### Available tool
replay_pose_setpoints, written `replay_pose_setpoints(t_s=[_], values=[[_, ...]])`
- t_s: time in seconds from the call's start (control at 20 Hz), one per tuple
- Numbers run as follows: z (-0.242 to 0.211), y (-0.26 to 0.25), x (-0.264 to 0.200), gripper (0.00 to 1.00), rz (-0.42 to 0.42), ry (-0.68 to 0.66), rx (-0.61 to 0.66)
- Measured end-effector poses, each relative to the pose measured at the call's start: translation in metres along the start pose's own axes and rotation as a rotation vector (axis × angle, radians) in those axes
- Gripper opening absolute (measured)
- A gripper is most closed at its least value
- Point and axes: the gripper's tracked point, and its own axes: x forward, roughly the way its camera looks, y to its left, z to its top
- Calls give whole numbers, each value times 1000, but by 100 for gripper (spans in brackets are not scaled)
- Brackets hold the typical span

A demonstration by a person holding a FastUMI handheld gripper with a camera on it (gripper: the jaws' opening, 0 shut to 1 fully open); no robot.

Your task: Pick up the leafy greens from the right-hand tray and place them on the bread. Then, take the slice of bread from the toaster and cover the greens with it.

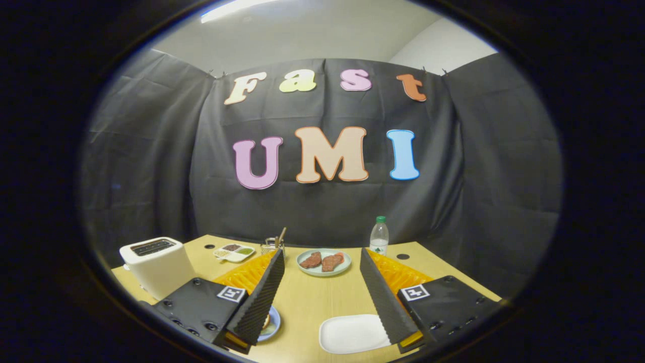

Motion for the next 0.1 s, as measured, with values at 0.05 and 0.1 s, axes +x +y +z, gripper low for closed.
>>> replay_pose_setpoints(t_s=[0.05, 0.1], values=[[2, -2, -2, 96, -4, -5, 4], [3, -5, -4, 96, -7, -9, 7]])
